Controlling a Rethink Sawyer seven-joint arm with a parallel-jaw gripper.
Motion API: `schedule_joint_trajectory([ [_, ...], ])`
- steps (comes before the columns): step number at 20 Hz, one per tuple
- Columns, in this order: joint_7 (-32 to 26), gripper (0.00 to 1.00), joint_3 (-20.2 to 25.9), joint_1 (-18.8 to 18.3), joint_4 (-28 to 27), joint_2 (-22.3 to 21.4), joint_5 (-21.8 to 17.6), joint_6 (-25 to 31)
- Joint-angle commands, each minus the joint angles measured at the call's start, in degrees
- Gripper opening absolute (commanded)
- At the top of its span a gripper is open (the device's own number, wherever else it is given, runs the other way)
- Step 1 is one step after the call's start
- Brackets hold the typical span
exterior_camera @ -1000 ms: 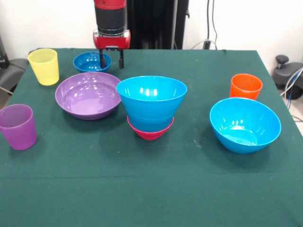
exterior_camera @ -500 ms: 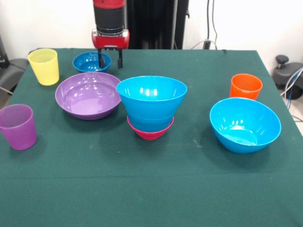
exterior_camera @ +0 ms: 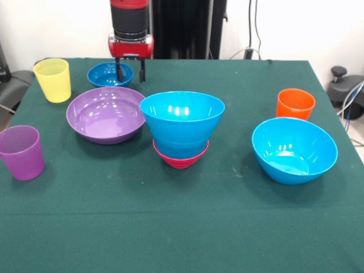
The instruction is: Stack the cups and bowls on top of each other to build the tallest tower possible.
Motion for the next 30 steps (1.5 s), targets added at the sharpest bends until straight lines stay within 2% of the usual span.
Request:
schedule_joint_trajectory([
  [1, -1.9, 1.0, 3.0, 0.7, -3.6, -0.3, -3.0, 0.6],
  [11, -1.7, 1.0, 2.7, 0.7, -3.2, -0.5, -2.8, 0.6],
  [12, -0.5, 1.0, 1.3, 1.7, -3.3, -0.4, -2.8, -0.2],
  [13, 0.1, 0.0, 0.5, 2.4, -3.3, -0.3, -2.9, -1.1],
  [17, -1.2, 0.0, 2.0, 1.0, -3.0, -0.4, -2.5, 0.4],
  [27, -1.7, 0.0, 3.1, 0.5, -2.9, -0.6, -2.1, 1.3],
  [30, -3.4, 0.0, 5.4, -1.5, -1.1, -2.8, -1.7, 2.4],
])
